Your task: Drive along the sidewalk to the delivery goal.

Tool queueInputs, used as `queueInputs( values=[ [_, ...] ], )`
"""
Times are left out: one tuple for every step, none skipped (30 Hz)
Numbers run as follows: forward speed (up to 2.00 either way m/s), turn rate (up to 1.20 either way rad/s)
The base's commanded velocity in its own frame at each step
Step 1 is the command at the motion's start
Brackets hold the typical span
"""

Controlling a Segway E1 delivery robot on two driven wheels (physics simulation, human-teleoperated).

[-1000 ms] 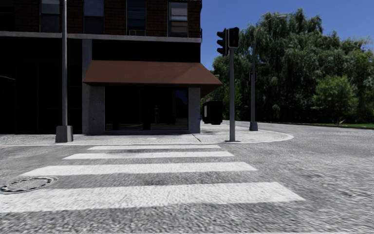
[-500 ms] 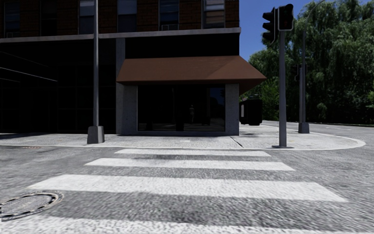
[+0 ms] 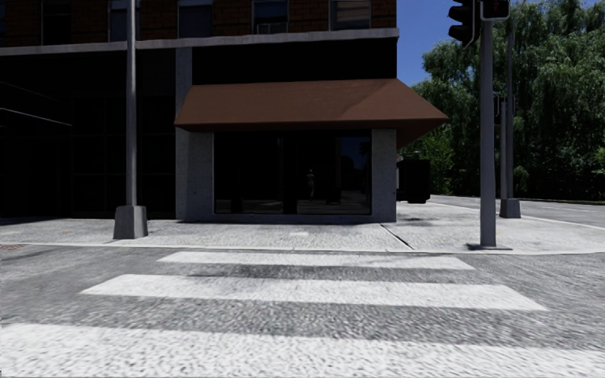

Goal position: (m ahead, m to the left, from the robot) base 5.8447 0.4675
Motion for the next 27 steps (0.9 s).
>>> queueInputs(
  values=[
    [1.60, 0.00],
    [1.60, 0.00],
    [1.60, 0.00],
    [1.60, 0.00],
    [1.60, 0.00],
    [1.60, 0.00],
    [1.60, 0.00],
    [1.60, 0.00],
    [1.60, 0.00],
    [1.60, 0.00],
    [1.60, 0.00],
    [1.60, 0.00],
    [1.60, 0.00],
    [1.60, 0.00],
    [1.60, 0.00],
    [1.60, 0.00],
    [1.60, 0.00],
    [1.60, 0.00],
    [1.60, 0.00],
    [1.60, 0.00],
    [1.60, 0.00],
    [1.60, 0.00],
    [1.60, 0.00],
    [1.60, 0.00],
    [1.60, 0.00],
    [1.60, 0.00],
    [1.60, 0.00]
  ],
)
